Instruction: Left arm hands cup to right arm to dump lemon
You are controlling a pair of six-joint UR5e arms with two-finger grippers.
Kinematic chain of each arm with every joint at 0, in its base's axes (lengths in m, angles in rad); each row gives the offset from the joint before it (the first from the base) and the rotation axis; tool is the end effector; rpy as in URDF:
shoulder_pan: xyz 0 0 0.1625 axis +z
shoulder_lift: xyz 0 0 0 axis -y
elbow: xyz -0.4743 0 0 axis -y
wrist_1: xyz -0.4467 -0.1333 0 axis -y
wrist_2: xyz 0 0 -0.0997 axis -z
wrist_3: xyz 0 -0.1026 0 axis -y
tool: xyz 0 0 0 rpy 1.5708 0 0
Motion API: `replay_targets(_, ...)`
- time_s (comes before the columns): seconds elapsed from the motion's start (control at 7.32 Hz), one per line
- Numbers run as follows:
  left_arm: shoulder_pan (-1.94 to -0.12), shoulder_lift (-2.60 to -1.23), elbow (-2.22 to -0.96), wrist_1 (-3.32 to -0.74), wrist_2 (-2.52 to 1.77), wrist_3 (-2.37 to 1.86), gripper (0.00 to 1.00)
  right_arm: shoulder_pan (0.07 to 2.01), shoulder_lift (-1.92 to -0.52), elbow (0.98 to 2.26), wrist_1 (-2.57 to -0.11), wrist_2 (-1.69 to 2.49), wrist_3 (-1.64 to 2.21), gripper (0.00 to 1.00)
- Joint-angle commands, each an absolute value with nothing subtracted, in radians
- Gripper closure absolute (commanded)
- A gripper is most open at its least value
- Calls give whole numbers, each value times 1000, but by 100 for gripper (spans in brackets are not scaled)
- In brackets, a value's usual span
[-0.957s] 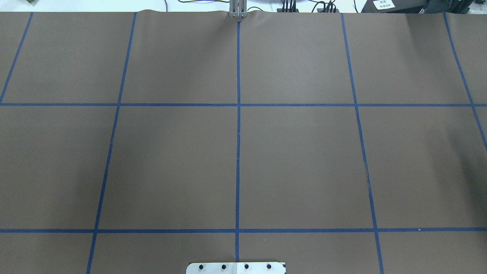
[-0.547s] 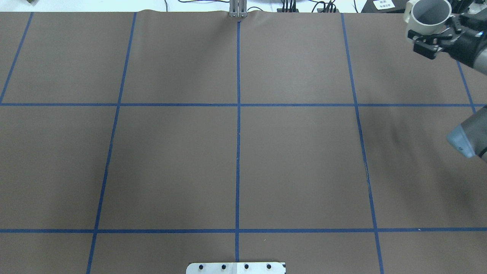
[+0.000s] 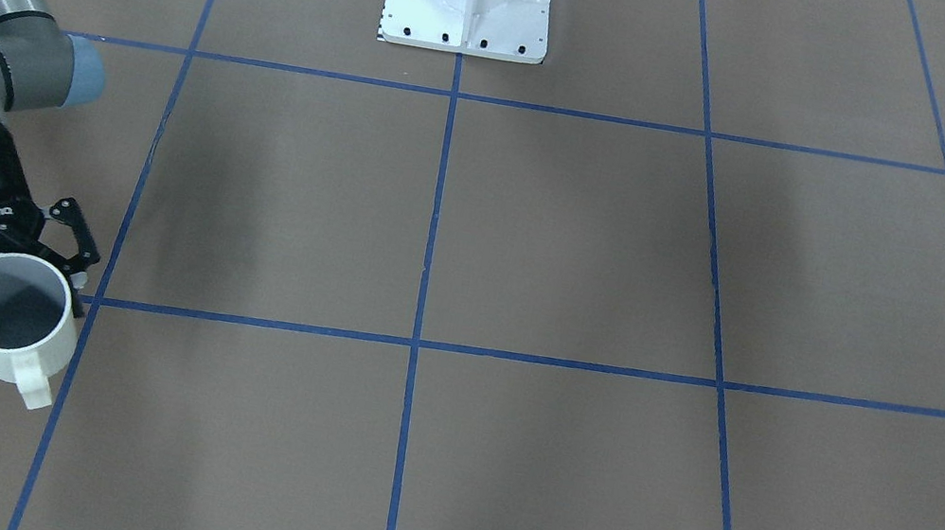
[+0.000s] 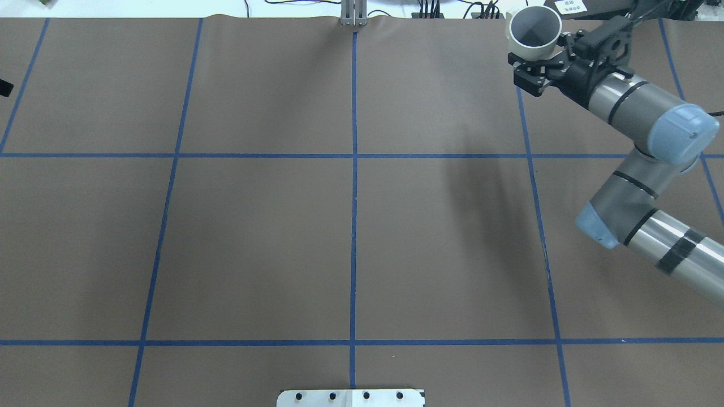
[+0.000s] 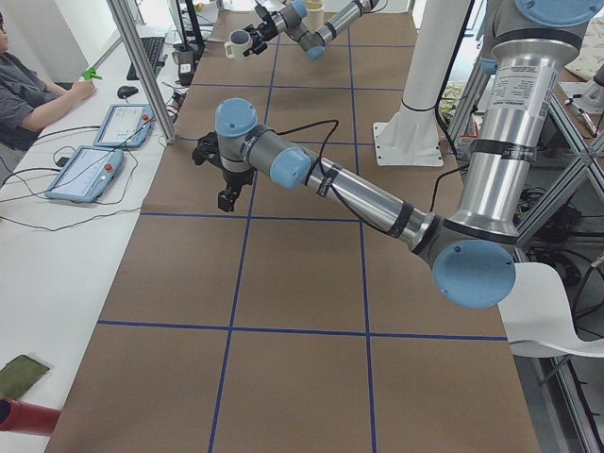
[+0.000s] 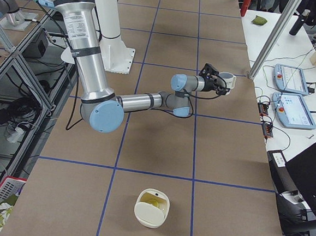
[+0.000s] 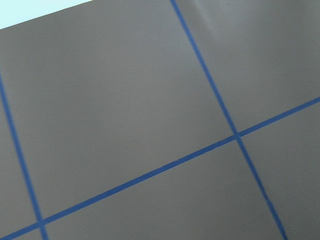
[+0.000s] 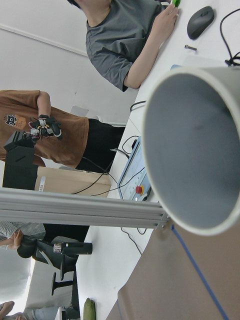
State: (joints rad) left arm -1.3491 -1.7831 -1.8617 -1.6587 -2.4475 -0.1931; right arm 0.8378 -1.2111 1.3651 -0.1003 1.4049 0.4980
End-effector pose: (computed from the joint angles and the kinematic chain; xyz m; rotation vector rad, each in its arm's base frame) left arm 0.0812 -0.6077 0.4097 0.3656 0.9465 0.2850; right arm -0.3594 -0.6238 0.4329 1.3955 -0.8306 -0.0462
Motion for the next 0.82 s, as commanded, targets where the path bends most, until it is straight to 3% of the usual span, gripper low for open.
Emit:
replay_targets(0.0, -1296, -1854, -1871, -1663, -2450, -503, 0, 714, -1126, 1419, -251, 1239, 508, 100)
replay_targets(0.68, -1050, -2138, -1852, -1693, -2306, -1208, 0, 589, -942, 1468, -649, 1048, 543, 100)
